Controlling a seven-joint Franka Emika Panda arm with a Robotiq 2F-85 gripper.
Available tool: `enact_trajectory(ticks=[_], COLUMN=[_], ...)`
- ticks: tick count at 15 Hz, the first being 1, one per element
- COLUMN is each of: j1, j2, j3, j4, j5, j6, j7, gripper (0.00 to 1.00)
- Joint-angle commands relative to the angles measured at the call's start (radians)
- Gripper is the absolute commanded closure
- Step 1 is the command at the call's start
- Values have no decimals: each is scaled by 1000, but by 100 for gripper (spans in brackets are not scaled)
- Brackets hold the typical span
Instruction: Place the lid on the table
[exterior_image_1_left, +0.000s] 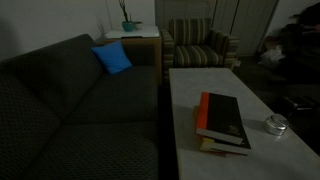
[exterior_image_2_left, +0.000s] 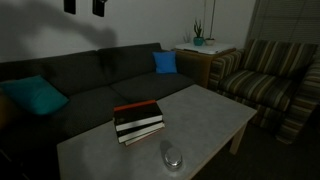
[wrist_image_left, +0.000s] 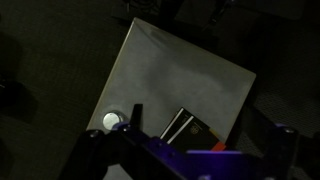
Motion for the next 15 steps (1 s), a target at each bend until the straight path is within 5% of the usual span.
enact_trajectory(ticks=[1, 8, 10, 11, 15], j1=[-14, -50, -63, -56, -59], j2=[26, 200, 273, 194, 220], j3=[13, -14, -14, -4, 0], j4=[21, 89, 132, 73, 88], j5=[-16, 40, 47, 20, 20], j6=[27, 273, 297, 278, 281], j7=[27, 65, 52, 81, 82], gripper=[0, 0, 0, 0, 0])
